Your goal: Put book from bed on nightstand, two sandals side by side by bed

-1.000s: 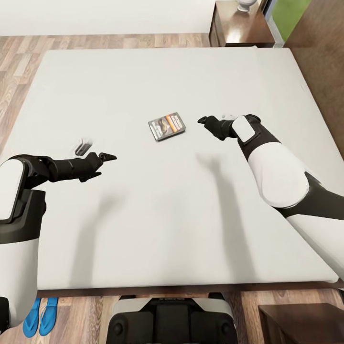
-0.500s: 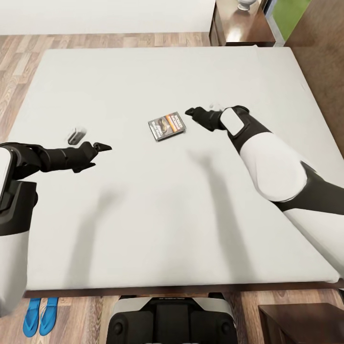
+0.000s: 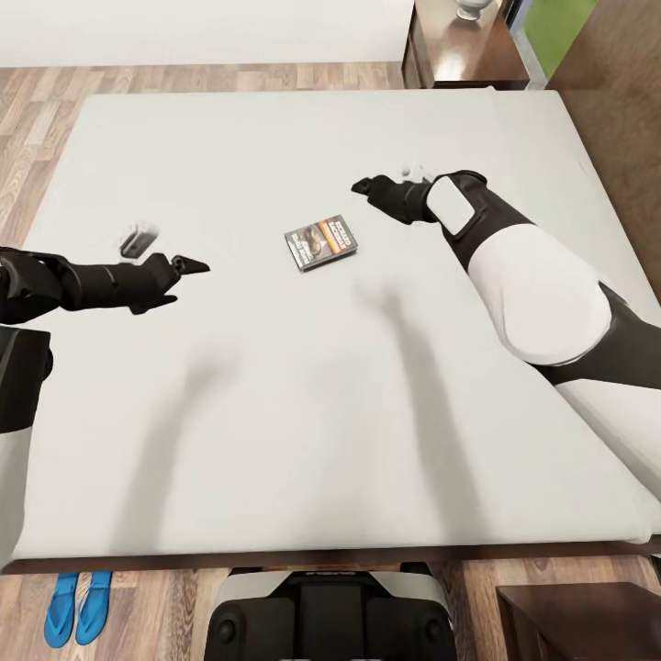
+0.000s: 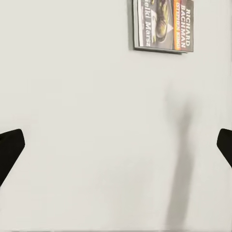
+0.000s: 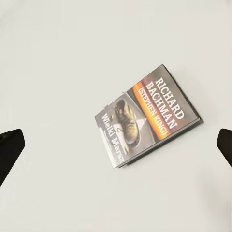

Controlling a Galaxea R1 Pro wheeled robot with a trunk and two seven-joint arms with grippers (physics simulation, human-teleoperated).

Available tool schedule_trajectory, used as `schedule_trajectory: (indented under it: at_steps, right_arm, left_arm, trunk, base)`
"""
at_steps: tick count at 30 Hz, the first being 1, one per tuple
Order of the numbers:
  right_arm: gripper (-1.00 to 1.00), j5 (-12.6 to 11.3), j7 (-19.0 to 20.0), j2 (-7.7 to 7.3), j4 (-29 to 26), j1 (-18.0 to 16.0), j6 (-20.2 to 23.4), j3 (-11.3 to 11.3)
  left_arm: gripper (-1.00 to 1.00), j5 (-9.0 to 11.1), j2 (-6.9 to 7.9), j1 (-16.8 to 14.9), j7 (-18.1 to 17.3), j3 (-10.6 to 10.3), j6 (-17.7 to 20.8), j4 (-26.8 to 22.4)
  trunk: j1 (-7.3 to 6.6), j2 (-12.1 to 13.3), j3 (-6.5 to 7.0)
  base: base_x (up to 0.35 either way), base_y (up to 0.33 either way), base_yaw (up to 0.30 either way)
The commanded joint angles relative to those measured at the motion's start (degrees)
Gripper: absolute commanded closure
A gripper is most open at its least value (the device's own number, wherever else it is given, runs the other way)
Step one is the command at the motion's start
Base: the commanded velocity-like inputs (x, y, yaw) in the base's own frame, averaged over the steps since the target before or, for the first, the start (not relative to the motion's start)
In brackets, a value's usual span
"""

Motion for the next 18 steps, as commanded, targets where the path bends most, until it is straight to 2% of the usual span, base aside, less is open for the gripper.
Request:
schedule_trajectory:
  at_steps: [1, 3, 5, 11, 16, 17, 18]
  right_arm:
    - [-1.0, 0.6, 0.16, 0.03, -0.12, -0.01, 0.34, -0.27]
    - [-1.0, 1.25, 0.16, 0.03, -0.12, -0.01, 0.34, -0.27]
    - [-1.0, 0.63, -0.49, -0.63, -0.78, 0.64, 0.99, -0.92]
    - [-1.0, -1.02, -2.43, -2.53, -2.7, 2.59, 2.9, -2.52]
    - [-1.0, -2.44, -4.04, -3.17, -4.3, 4.21, 4.5, -2.97]
    - [-1.0, -8.19, -8.25, -3.19, -9.26, 10.56, 5.87, -2.98]
    - [-1.0, -8.19, -8.25, -3.19, -9.26, 10.56, 5.87, -2.98]
  left_arm:
    - [-1.0, 0.85, 0.22, -0.05, 0.58, -0.38, 0.01, -0.04]
    - [-1.0, 1.51, 0.22, -0.05, 0.58, -1.02, 0.01, -0.04]
    - [-1.0, 2.17, -0.43, 0.6, -0.07, -0.36, 0.66, 0.26]
    - [-1.0, 0.23, -2.35, 2.54, -1.98, 1.57, 2.61, 0.47]
    - [-1.0, -1.37, -3.95, 4.15, -3.58, 3.17, 4.23, 0.56]
    - [-1.0, -8.36, -7.85, 9.47, -5.19, 8.59, 5.14, 0.56]
    - [-1.0, -8.36, -7.85, 9.47, -5.19, 8.59, 5.14, 0.56]
  trunk:
    - [0.01, -0.03, -0.03]
    - [0.01, -0.03, -0.03]
    - [0.01, -0.03, -0.03]
    - [0.01, -0.03, -0.03]
    - [0.01, -0.03, -0.03]
    - [0.01, -0.03, -0.03]
    - [0.01, -0.03, -0.03]
  base:
    - [0.0, 0.0, 0.0]
    - [0.0, 0.0, 0.0]
    - [0.0, 0.0, 0.0]
    - [0.0, 0.0, 0.0]
    - [0.0, 0.0, 0.0]
    - [0.0, 0.0, 0.0]
    - [0.0, 0.0, 0.0]
